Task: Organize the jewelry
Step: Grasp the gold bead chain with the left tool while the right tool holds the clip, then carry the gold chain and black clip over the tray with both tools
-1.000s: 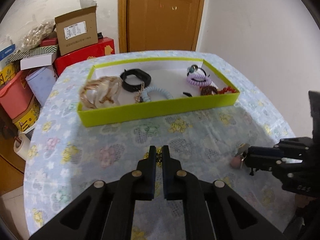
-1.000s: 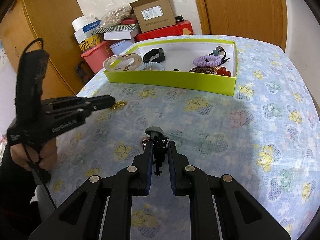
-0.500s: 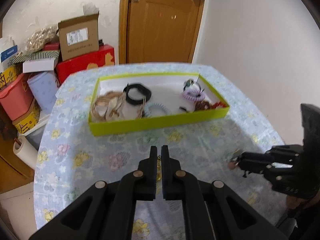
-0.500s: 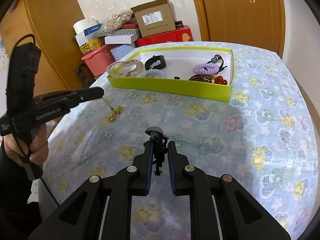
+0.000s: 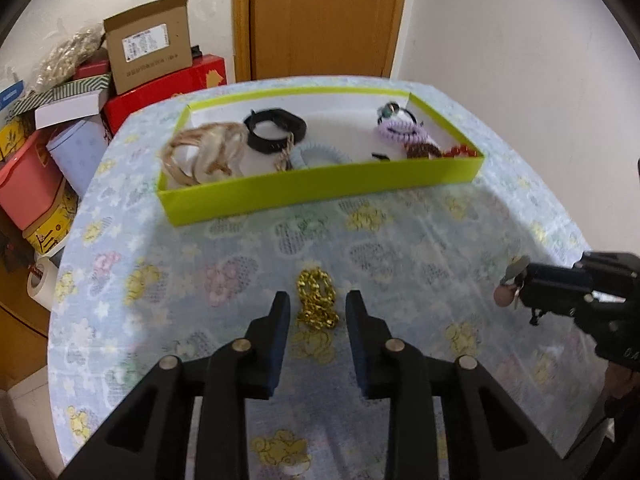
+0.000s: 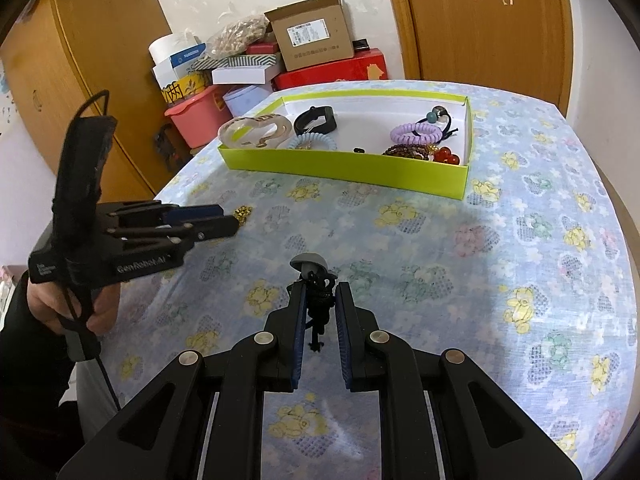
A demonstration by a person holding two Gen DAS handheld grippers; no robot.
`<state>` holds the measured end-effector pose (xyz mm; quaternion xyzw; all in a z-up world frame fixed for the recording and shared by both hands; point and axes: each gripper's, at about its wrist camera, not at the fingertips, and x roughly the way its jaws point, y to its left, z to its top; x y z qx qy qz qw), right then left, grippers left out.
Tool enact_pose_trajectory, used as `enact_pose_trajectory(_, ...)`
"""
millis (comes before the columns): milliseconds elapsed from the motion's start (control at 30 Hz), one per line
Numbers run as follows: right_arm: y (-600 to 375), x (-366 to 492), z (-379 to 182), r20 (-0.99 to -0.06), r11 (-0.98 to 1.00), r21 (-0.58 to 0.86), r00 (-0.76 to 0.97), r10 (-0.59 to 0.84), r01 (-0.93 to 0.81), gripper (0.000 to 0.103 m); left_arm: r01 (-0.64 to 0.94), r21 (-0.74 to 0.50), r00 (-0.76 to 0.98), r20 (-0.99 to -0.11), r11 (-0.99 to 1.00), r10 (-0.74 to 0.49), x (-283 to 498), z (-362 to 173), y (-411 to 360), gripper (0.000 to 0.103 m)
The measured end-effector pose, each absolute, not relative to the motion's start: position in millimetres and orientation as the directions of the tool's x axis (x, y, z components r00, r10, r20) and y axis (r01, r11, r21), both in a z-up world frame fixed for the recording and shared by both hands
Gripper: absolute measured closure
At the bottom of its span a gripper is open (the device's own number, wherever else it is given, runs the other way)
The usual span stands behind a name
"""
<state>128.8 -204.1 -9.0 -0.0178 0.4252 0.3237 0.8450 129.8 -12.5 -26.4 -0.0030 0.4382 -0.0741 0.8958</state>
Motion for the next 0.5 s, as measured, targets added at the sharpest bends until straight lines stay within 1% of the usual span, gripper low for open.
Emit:
enact_pose_trajectory(167, -205, 131, -11, -0.732, 0.792, 0.248, 0.427, 0.531, -0.558, 0.088, 0.15, -0.014, 0.617, -0.78, 0.989, -0.105, 131, -27, -22, 0.072)
enact_pose_trajectory(200, -205, 131, -11, -0.732, 0.791, 0.248, 0.426, 0.531, -0.558, 0.088, 0.153, -0.003, 0.621, -0.778, 0.988, -0.098, 130, -28, -24, 0.077)
enact_pose_trajectory(233, -205, 131, -11, -0.733, 0.791, 0.248, 0.426, 0.531, -0.559, 0.088, 0.16, -0.005, 0.622, -0.776, 0.987, -0.104, 130, -27, -25, 0.088)
enact_pose_trajectory(300, -205, 131, -11, -0.733, 0.792, 0.246, 0.428, 0.529, -0.558, 0.088, 0.164, 0.002, 0.622, -0.776, 0.986, -0.102, 129, -27, -27, 0.088)
enact_pose_trajectory(333, -205, 131, -11, -0.733, 0.793, 0.246, 0.428, 0.529, -0.558, 0.088, 0.166, 0.003, 0.623, -0.776, 0.986, -0.102, 130, -27, -28, 0.095)
enact_pose_trajectory(500, -206, 129, -9, -0.73, 0.797, 0.242, 0.437, 0.525, -0.553, 0.088, 0.161, -0.014, 0.622, -0.775, 0.987, -0.113, 128, -26, -27, 0.095)
